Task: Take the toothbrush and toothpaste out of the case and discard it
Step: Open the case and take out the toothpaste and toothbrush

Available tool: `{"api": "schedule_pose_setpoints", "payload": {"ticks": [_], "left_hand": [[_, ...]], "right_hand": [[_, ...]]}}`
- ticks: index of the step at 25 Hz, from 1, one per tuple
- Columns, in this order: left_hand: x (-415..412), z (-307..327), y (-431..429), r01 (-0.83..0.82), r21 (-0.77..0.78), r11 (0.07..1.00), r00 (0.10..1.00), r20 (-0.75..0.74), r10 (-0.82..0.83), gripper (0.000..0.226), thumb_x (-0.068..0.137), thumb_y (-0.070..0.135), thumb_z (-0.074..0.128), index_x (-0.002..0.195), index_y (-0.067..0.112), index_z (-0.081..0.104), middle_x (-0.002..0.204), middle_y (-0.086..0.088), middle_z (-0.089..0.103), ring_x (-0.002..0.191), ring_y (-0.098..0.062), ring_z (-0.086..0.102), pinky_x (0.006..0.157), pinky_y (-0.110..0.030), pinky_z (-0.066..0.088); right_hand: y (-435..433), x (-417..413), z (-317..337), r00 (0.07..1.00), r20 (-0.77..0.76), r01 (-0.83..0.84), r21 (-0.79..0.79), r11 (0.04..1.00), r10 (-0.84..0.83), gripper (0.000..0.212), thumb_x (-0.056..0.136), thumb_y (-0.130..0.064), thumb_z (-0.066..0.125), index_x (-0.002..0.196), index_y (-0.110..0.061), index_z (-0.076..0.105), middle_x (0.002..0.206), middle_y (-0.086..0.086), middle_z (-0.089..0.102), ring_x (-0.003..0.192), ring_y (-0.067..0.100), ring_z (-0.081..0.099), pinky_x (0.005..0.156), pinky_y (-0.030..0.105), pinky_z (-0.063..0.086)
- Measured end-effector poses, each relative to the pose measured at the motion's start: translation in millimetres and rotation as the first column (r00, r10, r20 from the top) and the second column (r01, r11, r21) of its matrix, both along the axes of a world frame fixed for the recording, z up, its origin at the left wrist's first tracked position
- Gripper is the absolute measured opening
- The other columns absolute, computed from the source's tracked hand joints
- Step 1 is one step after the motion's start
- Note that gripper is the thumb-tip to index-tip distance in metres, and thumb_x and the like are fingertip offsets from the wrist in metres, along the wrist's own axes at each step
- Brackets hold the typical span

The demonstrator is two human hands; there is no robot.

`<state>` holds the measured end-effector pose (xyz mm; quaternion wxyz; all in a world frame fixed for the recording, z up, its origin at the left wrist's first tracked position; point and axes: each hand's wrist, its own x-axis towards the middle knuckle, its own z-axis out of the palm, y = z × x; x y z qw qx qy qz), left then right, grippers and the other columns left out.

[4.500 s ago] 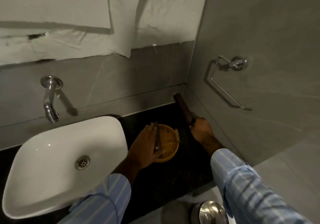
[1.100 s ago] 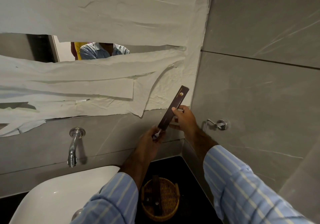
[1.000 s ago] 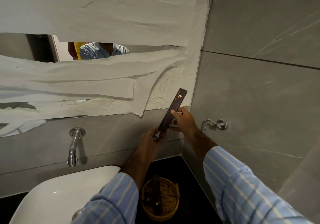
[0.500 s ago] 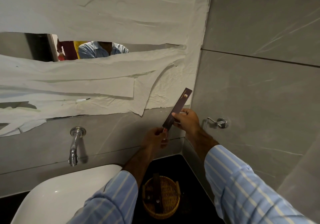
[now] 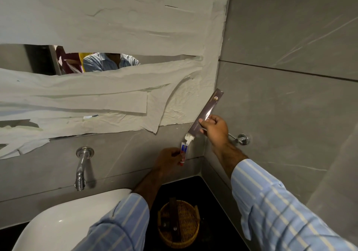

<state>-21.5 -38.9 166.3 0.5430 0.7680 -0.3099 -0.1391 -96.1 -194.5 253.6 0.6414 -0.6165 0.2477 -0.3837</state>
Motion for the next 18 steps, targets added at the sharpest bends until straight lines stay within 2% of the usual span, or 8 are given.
{"api": "schedule_pose_setpoints", "payload": {"ticks": [3, 6, 9, 11, 14, 18], "left_hand": [[-2.7, -6.2, 9.1, -0.037, -0.045, 0.998, 0.998, -0.06, 0.034, 0.01, 0.089, 0.017, 0.065, 0.089, 0.014, 0.074, 0.077, -0.007, 0.072, 0.065, -0.016, 0.066, 0.046, -0.01, 0.047], [0.2, -13.4, 18.7, -0.073, -0.058, 0.996, 0.991, -0.115, 0.066, 0.009, 0.086, 0.016, 0.067, 0.082, 0.016, 0.075, 0.07, -0.003, 0.072, 0.059, -0.011, 0.067, 0.048, -0.015, 0.049], [1.3, -21.4, 24.0, -0.121, -0.066, 0.99, 0.974, -0.201, 0.105, 0.016, 0.086, 0.015, 0.067, 0.073, 0.019, 0.074, 0.061, 0.003, 0.071, 0.058, -0.012, 0.067, 0.053, -0.021, 0.05], [0.8, -26.3, 23.0, -0.143, -0.088, 0.986, 0.957, -0.266, 0.115, 0.019, 0.087, 0.014, 0.066, 0.07, 0.019, 0.073, 0.06, 0.002, 0.071, 0.062, -0.019, 0.067, 0.059, -0.026, 0.05], [-5.8, -33.4, 19.5, -0.131, -0.077, 0.988, 0.925, -0.369, 0.093, 0.017, 0.089, 0.014, 0.066, 0.074, 0.021, 0.071, 0.07, -0.004, 0.071, 0.068, -0.021, 0.066, 0.065, -0.03, 0.052], [-22.9, -57.4, 11.0, -0.069, -0.034, 0.997, 0.865, -0.5, 0.043, 0.005, 0.089, 0.014, 0.066, 0.09, 0.018, 0.07, 0.079, -0.003, 0.071, 0.071, -0.016, 0.069, 0.053, -0.023, 0.058]], "right_hand": [[-8.1, -8.0, 7.9, 0.994, 0.076, 0.084, 0.014, 0.996, -0.085, 0.031, 0.086, -0.013, 0.073, 0.115, -0.011, 0.062, 0.087, -0.004, 0.068, 0.081, 0.012, 0.071, 0.073, 0.025, 0.061], [-14.6, -16.2, 13.7, 0.977, 0.131, 0.163, 0.027, 0.986, -0.165, 0.039, 0.085, -0.014, 0.074, 0.122, -0.011, 0.06, 0.097, 0.001, 0.069, 0.091, 0.017, 0.071, 0.082, 0.032, 0.062], [-18.2, -24.1, 11.1, 0.972, 0.135, 0.19, 0.048, 0.981, -0.195, 0.039, 0.085, -0.013, 0.074, 0.121, -0.011, 0.059, 0.095, 0.001, 0.068, 0.091, 0.019, 0.071, 0.081, 0.034, 0.061], [-16.6, -31.0, 1.9, 0.986, 0.079, 0.139, 0.06, 0.988, -0.144, 0.035, 0.086, -0.014, 0.073, 0.119, -0.014, 0.06, 0.097, 0.001, 0.072, 0.09, 0.019, 0.072, 0.075, 0.031, 0.06], [-11.1, -44.9, -25.4, 0.998, -0.049, 0.034, 0.104, 0.994, -0.029, 0.02, 0.088, -0.016, 0.071, 0.107, -0.019, 0.066, 0.093, 0.0, 0.077, 0.075, 0.012, 0.075, 0.055, 0.022, 0.056], [-3.5, -71.0, -77.2, 0.972, -0.234, 0.018, 0.149, 0.989, 0.018, 0.005, 0.09, -0.021, 0.069, 0.093, -0.018, 0.07, 0.084, 0.005, 0.076, 0.07, 0.019, 0.071, 0.051, 0.022, 0.053]]}}
